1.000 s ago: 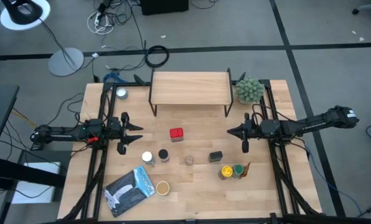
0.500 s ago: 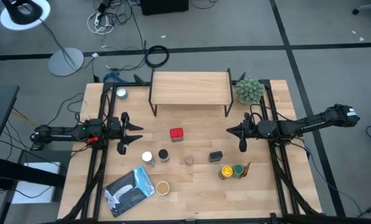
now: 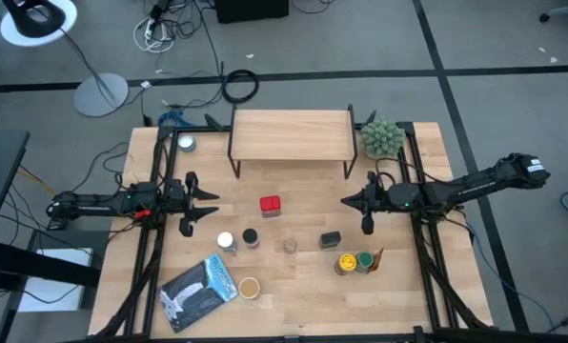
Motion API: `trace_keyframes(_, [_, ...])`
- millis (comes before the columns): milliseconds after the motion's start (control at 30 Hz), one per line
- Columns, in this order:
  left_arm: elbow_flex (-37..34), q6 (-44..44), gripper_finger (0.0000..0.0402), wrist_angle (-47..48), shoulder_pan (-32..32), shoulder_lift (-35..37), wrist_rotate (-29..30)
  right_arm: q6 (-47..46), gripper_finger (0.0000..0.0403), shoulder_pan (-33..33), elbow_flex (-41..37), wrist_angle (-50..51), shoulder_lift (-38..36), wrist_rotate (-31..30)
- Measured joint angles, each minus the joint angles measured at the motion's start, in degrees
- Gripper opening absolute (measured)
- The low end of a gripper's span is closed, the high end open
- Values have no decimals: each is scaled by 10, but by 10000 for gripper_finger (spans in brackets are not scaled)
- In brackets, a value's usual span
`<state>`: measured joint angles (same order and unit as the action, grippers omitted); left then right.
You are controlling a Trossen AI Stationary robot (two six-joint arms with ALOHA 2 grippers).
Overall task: Shelf spices
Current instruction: Put the red seasoning cans on the shelf
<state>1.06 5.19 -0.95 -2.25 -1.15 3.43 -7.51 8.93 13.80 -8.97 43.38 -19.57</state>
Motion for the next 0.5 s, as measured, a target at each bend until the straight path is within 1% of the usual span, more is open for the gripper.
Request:
trace_keyframes(167, [0, 0, 170, 0, 0, 0, 0, -3, 2, 1, 93, 6, 104, 1])
trace_keyframes(233, [0, 0, 170, 0, 0, 0, 0, 17, 5, 1, 128, 5, 140, 1])
trace_keyframes(333, [0, 0, 170, 0, 0, 0, 0, 50, 10, -4, 179, 4, 187, 3])
trace_keyframes(500, [0, 0, 170, 0, 0, 0, 0, 52, 27, -21, 255, 5, 252, 4])
